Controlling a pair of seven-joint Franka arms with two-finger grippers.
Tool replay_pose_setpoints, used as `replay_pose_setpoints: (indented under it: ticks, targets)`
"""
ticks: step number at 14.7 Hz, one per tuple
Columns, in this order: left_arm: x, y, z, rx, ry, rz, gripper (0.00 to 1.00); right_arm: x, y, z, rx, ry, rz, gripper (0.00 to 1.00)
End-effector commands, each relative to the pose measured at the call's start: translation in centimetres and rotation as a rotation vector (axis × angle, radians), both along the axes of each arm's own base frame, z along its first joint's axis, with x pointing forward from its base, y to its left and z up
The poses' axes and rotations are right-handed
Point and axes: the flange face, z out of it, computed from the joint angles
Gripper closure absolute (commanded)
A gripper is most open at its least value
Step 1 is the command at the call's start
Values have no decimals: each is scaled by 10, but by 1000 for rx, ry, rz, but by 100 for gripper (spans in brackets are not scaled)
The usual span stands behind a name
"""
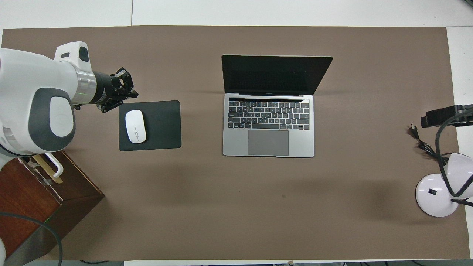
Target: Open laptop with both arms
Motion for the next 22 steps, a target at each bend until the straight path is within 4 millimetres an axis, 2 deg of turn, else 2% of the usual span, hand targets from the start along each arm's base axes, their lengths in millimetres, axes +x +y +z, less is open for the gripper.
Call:
replay_pose_setpoints:
  ticks: [1,3,4,5,12,14,15,16,18,20,22]
  targets:
    - [-3,15,12,71,16,-100,100,-6,-3,5,-19,15,11,0]
    - [-10,23,20,127,51,-138,100,-4,-4,9,-21,1,5,0]
    - [-14,25,34,192,49,-173,100,-4,-6,9,-24,2,0,0]
    - [-17,27,36,225,65,-207,100,-5,-6,10,-35,5,-2,0]
    - [-52,31,70,234,119,-407,100,-10,-5,6,-37,50,-26,0]
    - [-59,40,80,232,119,-485,100,-13,-5,5,-38,52,-26,0]
    - [-65,52,90,231,116,-503,99,-15,-5,7,-38,40,-26,0]
    - [-67,61,90,227,131,-530,87,-15,-5,4,-38,40,-26,0]
    - [-70,64,89,222,143,-574,63,-16,-5,2,-39,29,-26,0]
    - [-70,67,91,220,149,-571,59,-15,-6,-3,-40,29,-26,0]
    - [-67,73,94,224,132,-559,41,-14,-6,-5,-40,26,-26,0]
